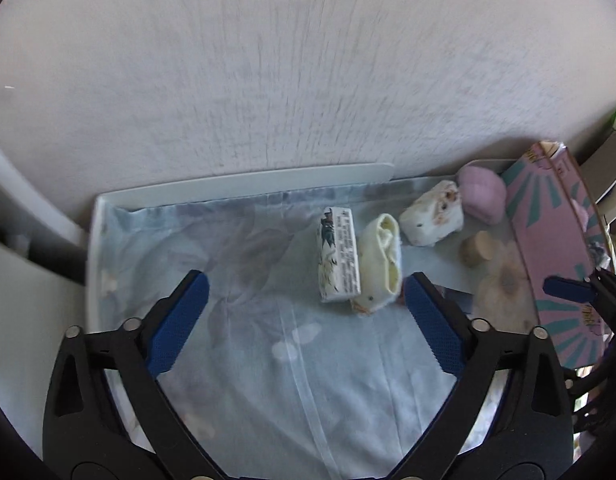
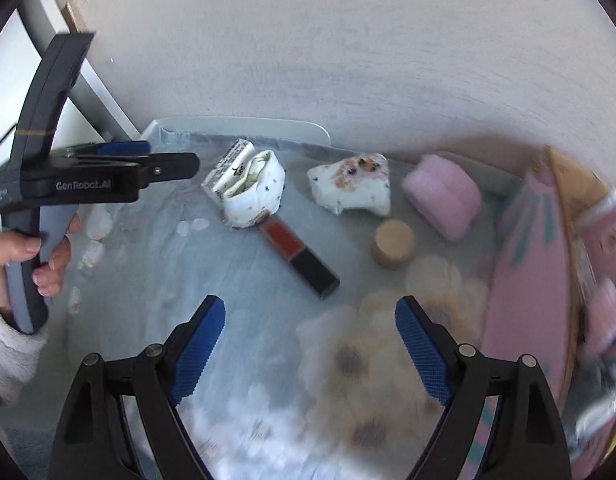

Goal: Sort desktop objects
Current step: 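Withdraw both grippers back over the floral cloth, then grasp the printed tissue pack with the left gripper while the right grasps the red lipstick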

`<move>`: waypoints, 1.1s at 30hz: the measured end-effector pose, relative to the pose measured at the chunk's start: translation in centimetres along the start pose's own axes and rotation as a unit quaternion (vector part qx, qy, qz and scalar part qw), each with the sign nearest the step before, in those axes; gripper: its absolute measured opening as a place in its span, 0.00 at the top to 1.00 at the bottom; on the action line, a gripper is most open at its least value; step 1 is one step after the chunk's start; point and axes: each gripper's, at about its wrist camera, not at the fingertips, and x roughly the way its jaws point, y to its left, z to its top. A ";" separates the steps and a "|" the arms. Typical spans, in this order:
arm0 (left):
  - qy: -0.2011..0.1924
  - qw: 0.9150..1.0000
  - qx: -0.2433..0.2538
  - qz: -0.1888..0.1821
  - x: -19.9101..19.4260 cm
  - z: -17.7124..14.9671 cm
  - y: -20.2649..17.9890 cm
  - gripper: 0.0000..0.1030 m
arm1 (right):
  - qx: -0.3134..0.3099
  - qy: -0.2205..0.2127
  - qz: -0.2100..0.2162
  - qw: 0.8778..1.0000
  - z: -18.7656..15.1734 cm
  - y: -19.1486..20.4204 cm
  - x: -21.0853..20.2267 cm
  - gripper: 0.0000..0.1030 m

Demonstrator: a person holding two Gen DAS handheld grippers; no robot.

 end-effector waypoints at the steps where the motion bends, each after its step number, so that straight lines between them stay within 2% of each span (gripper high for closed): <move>1: 0.003 1.000 0.002 0.000 0.8 0.2 0.0 0.10 | -0.009 0.001 -0.002 1.000 0.3 0.0 0.6 0.28; 2: 0.007 1.000 0.004 0.000 1.5 0.4 0.1 0.11 | -0.025 0.002 -0.004 1.000 0.6 0.1 1.5 0.36; 3: 0.009 1.000 0.006 0.001 1.9 0.5 0.1 0.15 | -0.043 0.004 -0.005 0.999 1.1 0.3 2.5 0.39; 7: 0.022 1.000 0.018 0.006 4.2 1.0 0.0 0.24 | -0.088 0.012 -0.002 0.996 2.3 0.8 5.0 0.42; 9: 0.029 0.999 0.024 0.009 5.1 1.1 -0.1 0.27 | -0.105 0.017 0.001 0.994 2.5 1.1 5.7 0.49; 11: 0.036 0.999 0.026 0.004 5.8 1.2 -0.2 0.36 | -0.125 0.024 0.003 0.992 2.7 1.6 6.7 0.58; 12: 0.040 0.999 0.026 0.000 6.1 1.2 -0.2 0.44 | -0.133 0.028 0.003 0.991 2.7 1.8 7.1 0.67; 13: 0.045 0.999 0.025 -0.009 6.4 1.2 -0.3 0.52 | -0.140 0.033 0.005 0.990 2.7 1.9 7.4 0.71; 17: 0.049 0.998 0.029 -0.028 6.9 1.0 -1.0 0.73 | -0.177 0.035 -0.002 0.984 2.6 3.2 8.0 0.82; 18: 0.051 0.998 0.030 -0.035 6.9 0.9 -1.2 0.82 | -0.180 0.035 -0.001 0.983 2.6 3.4 8.0 0.82; 28: 0.048 0.998 0.035 -0.021 6.5 0.9 -1.8 0.83 | -0.184 0.043 -0.002 0.982 3.4 3.7 7.5 0.82; 33: 0.035 0.999 0.005 -0.021 4.5 0.8 -0.7 0.83 | -0.164 0.047 -0.001 0.985 3.5 3.7 6.8 0.82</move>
